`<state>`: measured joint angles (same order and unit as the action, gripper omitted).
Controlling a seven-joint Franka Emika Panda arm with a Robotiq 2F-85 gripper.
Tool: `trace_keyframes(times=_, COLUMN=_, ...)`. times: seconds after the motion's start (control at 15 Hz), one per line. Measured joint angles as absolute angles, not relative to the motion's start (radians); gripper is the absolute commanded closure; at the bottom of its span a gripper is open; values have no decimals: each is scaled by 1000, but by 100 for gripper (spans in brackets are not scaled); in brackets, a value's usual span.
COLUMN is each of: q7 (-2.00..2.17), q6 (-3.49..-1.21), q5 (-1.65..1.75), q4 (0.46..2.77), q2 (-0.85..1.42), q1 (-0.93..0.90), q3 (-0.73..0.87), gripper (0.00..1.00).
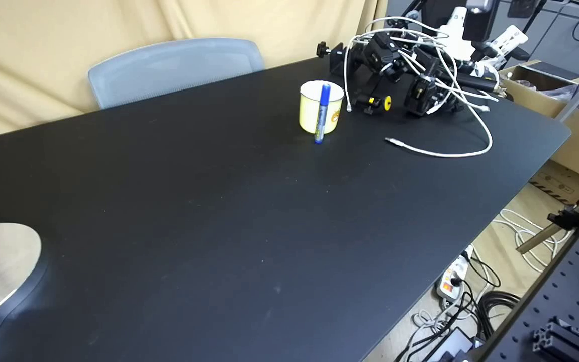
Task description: Move the marker to the yellow mug cup
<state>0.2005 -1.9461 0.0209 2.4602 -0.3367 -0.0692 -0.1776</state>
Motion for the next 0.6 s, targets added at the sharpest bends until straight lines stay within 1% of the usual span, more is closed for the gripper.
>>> trace_keyframes(times=0.6, q7=202, q6=-1967, q5=24, q4=2460, q2=-327, q1=-66, q3=-166, gripper=0)
